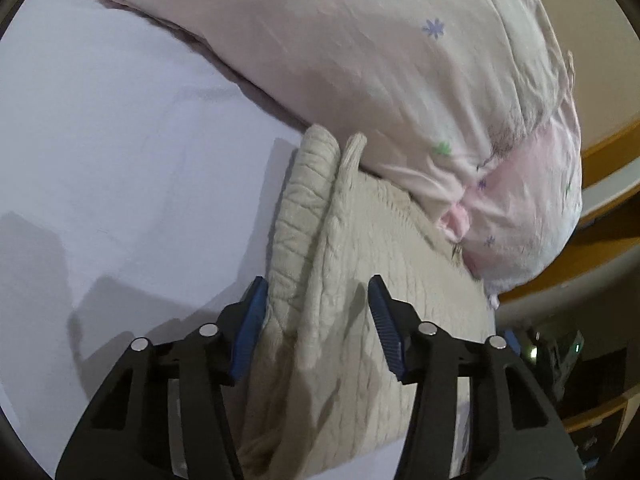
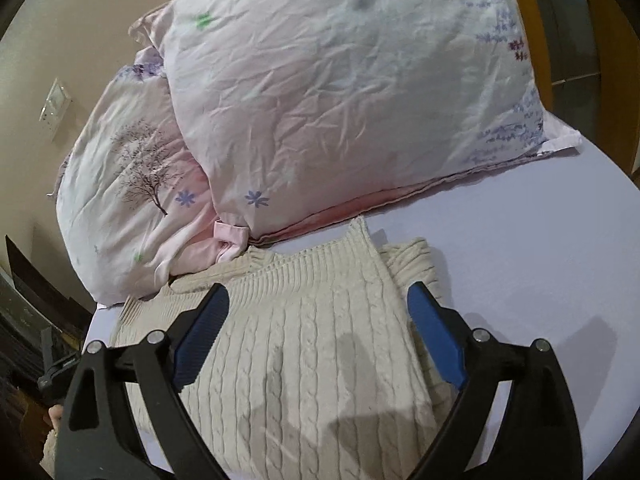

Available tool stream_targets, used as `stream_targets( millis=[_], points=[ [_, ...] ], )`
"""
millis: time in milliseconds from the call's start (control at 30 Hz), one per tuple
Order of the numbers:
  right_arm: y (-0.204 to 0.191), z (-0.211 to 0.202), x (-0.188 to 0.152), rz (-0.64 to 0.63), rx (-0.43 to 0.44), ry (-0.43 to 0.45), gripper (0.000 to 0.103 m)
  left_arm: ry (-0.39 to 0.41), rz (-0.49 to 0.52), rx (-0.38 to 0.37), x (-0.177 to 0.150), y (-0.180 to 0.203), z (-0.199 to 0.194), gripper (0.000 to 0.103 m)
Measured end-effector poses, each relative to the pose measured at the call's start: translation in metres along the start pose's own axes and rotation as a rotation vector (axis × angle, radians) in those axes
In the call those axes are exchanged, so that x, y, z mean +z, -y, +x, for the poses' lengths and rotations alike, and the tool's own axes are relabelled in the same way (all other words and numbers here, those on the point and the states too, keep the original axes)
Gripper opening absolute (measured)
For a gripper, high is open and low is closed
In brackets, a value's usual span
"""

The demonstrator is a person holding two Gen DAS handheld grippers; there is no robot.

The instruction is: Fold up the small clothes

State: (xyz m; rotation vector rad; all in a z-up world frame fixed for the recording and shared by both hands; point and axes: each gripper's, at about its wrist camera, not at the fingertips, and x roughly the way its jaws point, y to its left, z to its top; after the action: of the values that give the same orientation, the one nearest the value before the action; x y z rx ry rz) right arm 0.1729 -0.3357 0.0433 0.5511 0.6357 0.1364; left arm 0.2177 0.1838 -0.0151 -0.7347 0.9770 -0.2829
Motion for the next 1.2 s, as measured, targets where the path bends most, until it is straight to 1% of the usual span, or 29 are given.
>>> stream_targets(
  millis=[33,67,100,167,233,300,333,400,433,467,500,533,567,600,633,667,700,733,767,800,833,867,900,933,967,1067,1133,1167,1200],
  points=[
    [0.003,-0.003,0.0,0.005,0.007,0.0,0.09,-0.009,-0.029,-0.006,-0.001,-0.002,0.004,0.016],
    [0.007,-0.008,-0.001,0.012,0.014,0.0,0.09,-0.016,-0.081,-0.039,-0.004,-0.003,0.006,0.017],
    [0.012,-0.012,-0.003,0.018,0.016,0.001,0.09,0.0,-0.096,-0.048,-0.006,0.0,0.003,0.015],
    [0.027,-0.025,-0.005,0.027,0.014,0.011,0.09,0.022,-0.093,-0.151,-0.008,0.022,-0.007,0.014],
    [0.042,-0.039,-0.005,0.037,-0.003,0.04,0.09,0.043,-0.046,-0.226,-0.007,0.063,-0.016,0.014],
    [0.058,-0.052,-0.005,0.06,-0.02,0.072,0.09,0.045,0.022,-0.324,-0.008,0.118,-0.014,0.014],
    [0.066,-0.058,-0.005,0.078,-0.028,0.089,0.09,0.022,0.06,-0.384,-0.013,0.153,-0.003,0.014],
    [0.083,-0.069,-0.006,0.125,-0.039,0.115,0.09,-0.034,0.112,-0.452,-0.025,0.2,0.027,0.014],
    [0.09,-0.072,-0.006,0.149,-0.043,0.124,0.09,-0.098,0.122,-0.494,-0.039,0.231,0.059,0.015],
    [0.095,-0.075,-0.006,0.162,-0.055,0.133,0.09,-0.157,0.116,-0.519,-0.049,0.248,0.084,0.016],
    [0.099,-0.076,-0.007,0.167,-0.071,0.138,0.09,-0.232,0.111,-0.543,-0.059,0.263,0.111,0.019],
    [0.103,-0.077,-0.007,0.169,-0.085,0.136,0.09,-0.317,0.098,-0.556,-0.068,0.275,0.139,0.019],
    [0.107,-0.077,-0.006,0.173,-0.097,0.125,0.09,-0.419,0.05,-0.579,-0.08,0.281,0.167,0.019],
    [0.112,-0.078,-0.007,0.177,-0.097,0.111,0.09,-0.5,-0.014,-0.651,-0.088,0.281,0.182,0.019],
    [0.117,-0.078,-0.006,0.182,-0.089,0.09,0.09,-0.517,-0.031,-0.681,-0.09,0.279,0.183,0.019],
    [0.121,-0.078,-0.005,0.18,-0.068,0.066,0.091,-0.49,-0.006,-0.712,-0.086,0.275,0.172,0.019],
    [0.124,-0.077,-0.004,0.179,-0.05,0.048,0.092,-0.43,0.048,-0.735,-0.077,0.27,0.153,0.02],
    [0.126,-0.072,-0.002,0.183,-0.02,0.022,0.094,-0.384,0.086,-0.732,-0.07,0.265,0.138,0.034],
    [0.127,-0.064,0.001,0.193,0.029,-0.021,0.095,-0.303,0.137,-0.681,-0.06,0.254,0.116,0.045],
    [0.127,-0.055,0.002,0.201,0.073,-0.062,0.095,-0.234,0.18,-0.596,-0.053,0.243,0.099,0.065],
    [0.126,-0.043,0.004,0.213,0.118,-0.12,0.095,-0.166,0.238,-0.468,-0.045,0.229,0.081,0.067],
    [0.123,-0.026,0.006,0.23,0.155,-0.186,0.095,-0.136,0.271,-0.407,-0.043,0.219,0.073,0.067],
    [0.121,-0.015,0.008,0.237,0.172,-0.224,0.095,-0.123,0.297,-0.345,-0.04,0.208,0.068,0.068],
    [0.119,-0.003,0.009,0.241,0.179,-0.259,0.095,-0.128,0.3,-0.306,-0.036,0.204,0.072,0.071],
    [0.116,0.008,0.01,0.24,0.174,-0.284,0.095,-0.157,0.287,-0.257,-0.036,0.193,0.077,0.072],
    [0.112,0.027,0.007,0.251,0.188,-0.337,0.094,-0.249,0.263,-0.195,-0.044,0.175,0.098,0.072],
    [0.109,0.033,0.003,0.248,0.201,-0.357,0.094,-0.278,0.277,-0.205,-0.057,0.179,0.109,0.072],
    [0.107,0.031,0.002,0.232,0.195,-0.343,0.094,-0.291,0.289,-0.215,-0.063,0.182,0.114,0.073],
    [0.105,0.031,0.001,0.216,0.191,-0.344,0.093,-0.294,0.305,-0.22,-0.068,0.185,0.117,0.075]
  ],
)
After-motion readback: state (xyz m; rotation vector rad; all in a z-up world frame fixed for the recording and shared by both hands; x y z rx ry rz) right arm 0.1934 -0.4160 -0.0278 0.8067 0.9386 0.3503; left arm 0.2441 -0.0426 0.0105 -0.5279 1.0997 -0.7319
